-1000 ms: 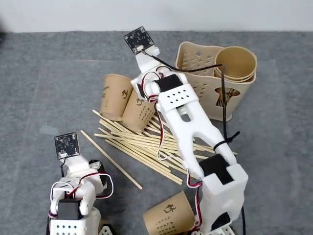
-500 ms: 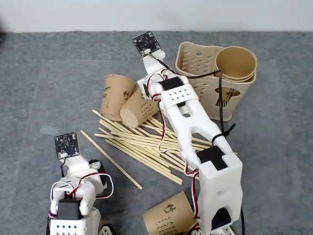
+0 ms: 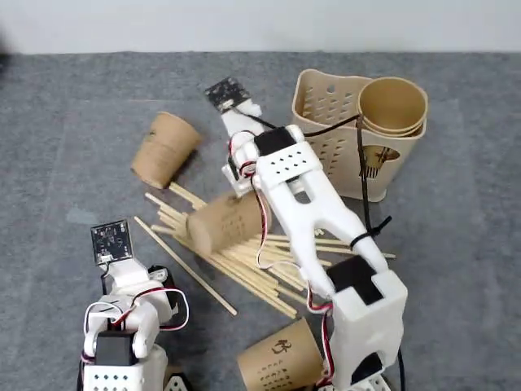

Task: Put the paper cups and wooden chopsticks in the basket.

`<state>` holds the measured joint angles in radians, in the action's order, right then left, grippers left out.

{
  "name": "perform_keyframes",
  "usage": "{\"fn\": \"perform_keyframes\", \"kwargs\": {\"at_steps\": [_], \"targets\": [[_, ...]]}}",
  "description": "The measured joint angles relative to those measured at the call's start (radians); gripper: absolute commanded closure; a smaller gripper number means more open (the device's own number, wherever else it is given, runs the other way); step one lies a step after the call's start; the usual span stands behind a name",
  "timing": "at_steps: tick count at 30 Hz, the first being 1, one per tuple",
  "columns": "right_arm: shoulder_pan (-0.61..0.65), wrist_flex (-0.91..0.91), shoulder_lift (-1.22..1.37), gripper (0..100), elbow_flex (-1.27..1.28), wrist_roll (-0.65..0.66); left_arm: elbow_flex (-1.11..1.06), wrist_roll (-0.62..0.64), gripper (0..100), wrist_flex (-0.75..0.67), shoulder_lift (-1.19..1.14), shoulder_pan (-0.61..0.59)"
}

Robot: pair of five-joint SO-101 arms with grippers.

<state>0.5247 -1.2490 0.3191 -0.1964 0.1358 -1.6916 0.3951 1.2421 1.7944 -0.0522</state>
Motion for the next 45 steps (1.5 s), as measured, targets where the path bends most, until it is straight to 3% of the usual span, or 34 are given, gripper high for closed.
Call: {"fn": "perform_keyframes", "kwargs": {"at_steps": [8,15,24,29,34,45], "targets": [[0.081,-0.218,-0.130,98.4,0.000,0.000,0.000,0.000,99,0.000,0.000,0.000],[0.092,-0.261,-0.270,85.0,0.000,0.005,0.000,0.000,99,0.000,0.000,0.000],[-0.011,-0.379,-0.351,84.1,0.006,0.264,0.000,0.000,99,0.000,0.000,0.000],[-0.069,-0.344,-0.351,84.1,0.130,0.365,0.000,0.000,99,0.000,0.000,0.000],[-0.071,-0.175,-0.351,84.1,0.353,0.437,0.000,0.000,99,0.000,0.000,0.000],[0.072,-0.078,-0.351,83.6,0.450,0.457,0.000,0.000,99,0.000,0.000,0.000]]}}
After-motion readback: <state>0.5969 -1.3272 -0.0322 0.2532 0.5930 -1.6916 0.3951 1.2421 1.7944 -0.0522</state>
